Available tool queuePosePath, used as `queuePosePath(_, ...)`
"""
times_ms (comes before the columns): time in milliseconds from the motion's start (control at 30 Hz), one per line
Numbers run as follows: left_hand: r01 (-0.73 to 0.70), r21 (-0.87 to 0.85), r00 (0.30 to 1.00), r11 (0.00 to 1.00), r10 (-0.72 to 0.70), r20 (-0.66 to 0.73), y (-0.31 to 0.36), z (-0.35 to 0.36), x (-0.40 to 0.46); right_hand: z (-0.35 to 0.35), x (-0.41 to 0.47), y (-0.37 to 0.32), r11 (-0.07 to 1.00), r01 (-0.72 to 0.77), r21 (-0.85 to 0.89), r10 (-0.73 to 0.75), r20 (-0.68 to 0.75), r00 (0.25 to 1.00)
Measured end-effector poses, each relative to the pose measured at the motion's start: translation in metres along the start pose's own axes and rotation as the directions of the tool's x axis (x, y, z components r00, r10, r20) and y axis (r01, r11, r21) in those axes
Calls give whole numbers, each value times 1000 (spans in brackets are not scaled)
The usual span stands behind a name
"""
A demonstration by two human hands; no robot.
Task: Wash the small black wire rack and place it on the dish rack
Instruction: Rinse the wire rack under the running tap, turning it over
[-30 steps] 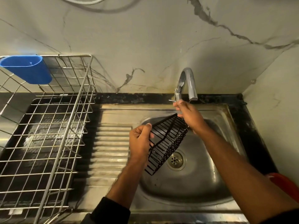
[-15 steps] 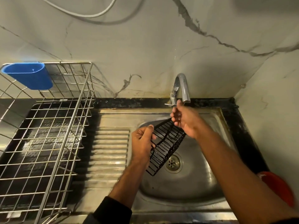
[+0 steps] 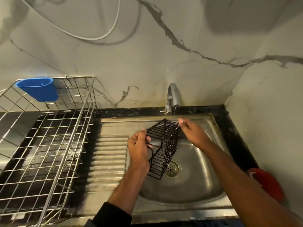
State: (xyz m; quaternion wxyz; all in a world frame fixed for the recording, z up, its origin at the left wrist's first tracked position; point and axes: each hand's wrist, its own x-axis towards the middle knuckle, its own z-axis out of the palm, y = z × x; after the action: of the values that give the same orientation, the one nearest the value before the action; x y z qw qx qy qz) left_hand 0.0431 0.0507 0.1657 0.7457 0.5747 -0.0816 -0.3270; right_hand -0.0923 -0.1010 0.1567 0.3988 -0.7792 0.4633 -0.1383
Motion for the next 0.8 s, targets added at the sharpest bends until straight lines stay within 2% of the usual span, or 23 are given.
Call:
queuePosePath(67,-12,16,1000,1000,12,21,3,2,-9,9,14,-2,976,-45,213,62,-73,995)
queuePosePath(100,-16,33,1000,999,15,26,3,3,-14,13,19,-7,928,-80,364,105,-49,993)
queuePosePath(167,-21,65,1000,998,20,18,2,-2,-19,18,31,-18,765,-160,624,171,43,984)
queuePosePath(233,6,62,1000,998,-5,-9,1,-10,-21,20,38,-28,656,-218,723,206,107,973)
queuePosePath(300,22,53,999,998,-21,-31,6,-15,-26,21,43,-34,654,-241,717,225,120,967)
queuePosePath(467,4,71,1000,997,-3,-10,16,-17,-42,22,53,-34,767,-196,611,232,20,972)
queuePosePath(600,-25,111,999,993,22,27,11,-17,-44,15,45,-37,826,-158,542,159,44,986)
queuePosePath(667,-48,143,998,988,42,49,7,-14,-43,10,41,-36,831,-127,541,153,-3,988)
queuePosePath(800,-81,156,996,984,73,53,2,-3,-46,6,36,-22,930,-59,362,102,-101,990)
